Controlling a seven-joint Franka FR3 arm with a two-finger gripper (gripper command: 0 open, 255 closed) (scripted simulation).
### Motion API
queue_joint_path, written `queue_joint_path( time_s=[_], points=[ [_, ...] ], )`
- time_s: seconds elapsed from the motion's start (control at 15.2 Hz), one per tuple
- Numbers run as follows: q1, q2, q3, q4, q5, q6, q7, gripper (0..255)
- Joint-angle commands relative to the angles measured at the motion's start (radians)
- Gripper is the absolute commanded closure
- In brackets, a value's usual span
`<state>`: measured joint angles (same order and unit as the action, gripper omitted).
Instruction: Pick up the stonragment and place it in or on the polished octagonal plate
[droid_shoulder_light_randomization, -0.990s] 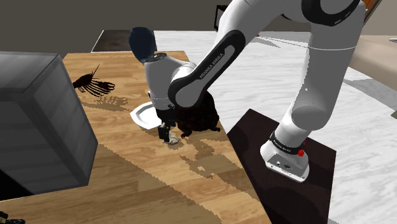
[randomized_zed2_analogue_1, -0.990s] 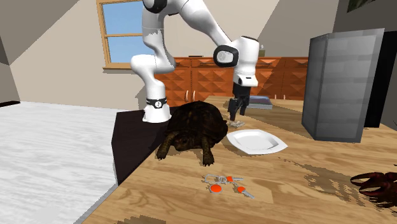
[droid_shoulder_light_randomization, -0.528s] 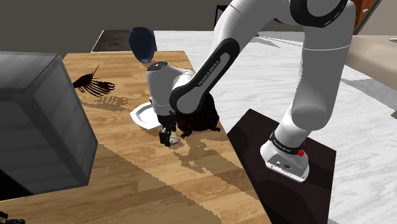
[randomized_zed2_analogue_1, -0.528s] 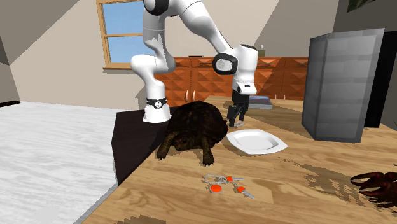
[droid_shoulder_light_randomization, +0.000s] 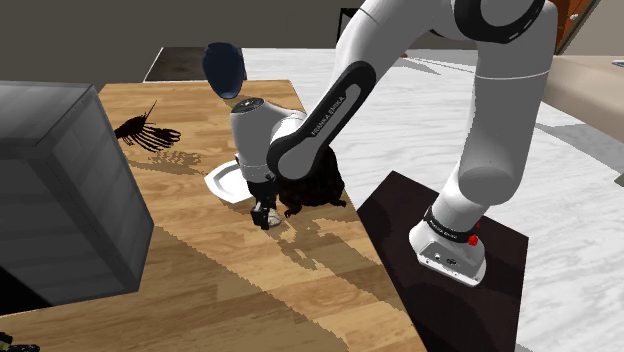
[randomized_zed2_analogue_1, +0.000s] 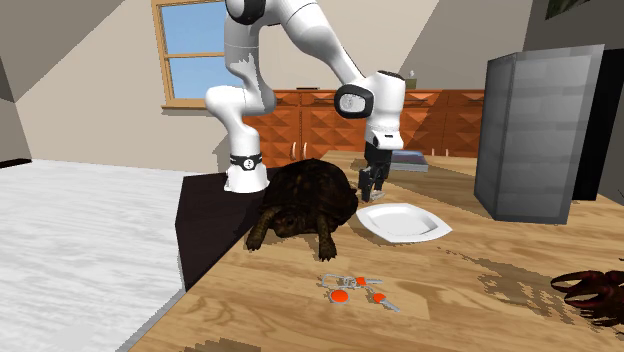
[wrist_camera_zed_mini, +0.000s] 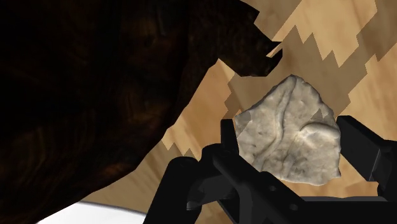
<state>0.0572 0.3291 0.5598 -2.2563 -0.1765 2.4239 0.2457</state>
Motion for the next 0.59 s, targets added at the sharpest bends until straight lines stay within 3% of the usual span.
queue_joint_path(
  time_s=[0.0,0.53],
  points=[
    [0.0,0.0,0.0,0.0,0.0,0.0,0.0,255],
    [-0.004,-0.012,0.006,0.0,0.01,-0.011,-0.006,255]
  ],
)
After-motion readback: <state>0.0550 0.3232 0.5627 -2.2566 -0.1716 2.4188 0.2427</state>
